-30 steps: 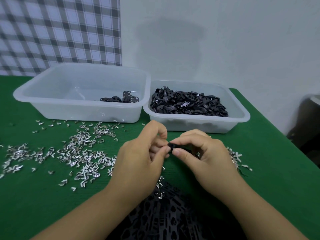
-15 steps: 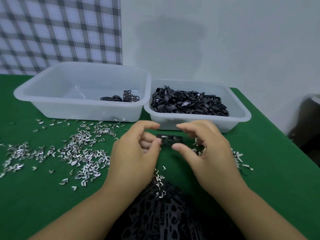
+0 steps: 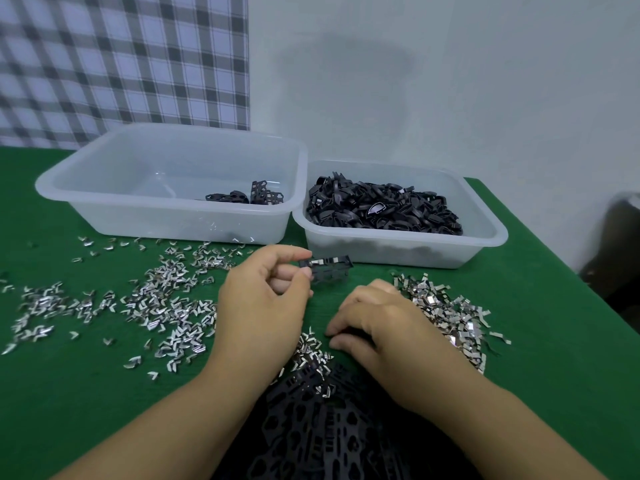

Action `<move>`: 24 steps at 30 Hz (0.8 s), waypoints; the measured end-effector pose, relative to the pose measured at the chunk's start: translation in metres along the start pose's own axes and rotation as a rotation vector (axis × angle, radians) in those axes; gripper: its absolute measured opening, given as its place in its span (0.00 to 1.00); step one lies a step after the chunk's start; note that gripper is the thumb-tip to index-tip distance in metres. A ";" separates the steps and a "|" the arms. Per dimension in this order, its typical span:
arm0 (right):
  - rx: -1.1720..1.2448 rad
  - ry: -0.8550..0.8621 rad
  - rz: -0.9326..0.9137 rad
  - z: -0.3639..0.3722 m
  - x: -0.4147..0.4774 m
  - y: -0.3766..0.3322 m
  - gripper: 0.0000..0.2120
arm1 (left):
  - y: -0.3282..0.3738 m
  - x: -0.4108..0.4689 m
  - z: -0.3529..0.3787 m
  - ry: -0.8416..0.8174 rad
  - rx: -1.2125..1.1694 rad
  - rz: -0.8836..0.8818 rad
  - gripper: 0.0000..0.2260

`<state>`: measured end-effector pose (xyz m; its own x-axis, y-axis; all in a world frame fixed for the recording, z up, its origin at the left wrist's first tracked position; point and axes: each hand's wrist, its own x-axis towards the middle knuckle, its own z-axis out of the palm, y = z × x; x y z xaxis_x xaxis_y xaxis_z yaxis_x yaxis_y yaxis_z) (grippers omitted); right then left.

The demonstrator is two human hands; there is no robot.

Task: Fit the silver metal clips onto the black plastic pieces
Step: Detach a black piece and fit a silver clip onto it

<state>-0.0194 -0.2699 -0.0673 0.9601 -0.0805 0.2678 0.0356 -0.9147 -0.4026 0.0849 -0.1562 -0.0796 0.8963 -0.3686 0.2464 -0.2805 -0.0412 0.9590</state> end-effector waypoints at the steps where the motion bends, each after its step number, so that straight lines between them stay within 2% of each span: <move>1: -0.008 -0.009 -0.001 0.001 0.000 0.000 0.04 | 0.000 0.000 0.000 -0.002 -0.005 -0.004 0.12; 4: 0.026 0.031 0.002 0.001 -0.001 0.000 0.03 | 0.001 -0.001 0.000 -0.020 -0.016 -0.015 0.12; 10: 0.104 0.490 0.056 -0.008 -0.004 0.002 0.03 | 0.005 -0.005 0.001 -0.106 -0.044 -0.032 0.12; 14: 0.089 0.647 0.050 -0.008 -0.005 0.004 0.04 | 0.008 -0.007 0.003 -0.153 -0.087 -0.048 0.11; 18: 0.063 0.697 0.056 -0.008 -0.005 0.007 0.05 | 0.011 -0.009 0.003 -0.184 -0.116 -0.044 0.10; 24: 0.033 0.647 0.014 -0.008 -0.004 0.012 0.02 | 0.015 -0.010 0.002 -0.209 -0.114 -0.023 0.10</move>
<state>-0.0249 -0.2833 -0.0658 0.5996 -0.3245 0.7316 0.0425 -0.8999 -0.4339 0.0707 -0.1553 -0.0685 0.8082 -0.5534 0.2014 -0.2100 0.0487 0.9765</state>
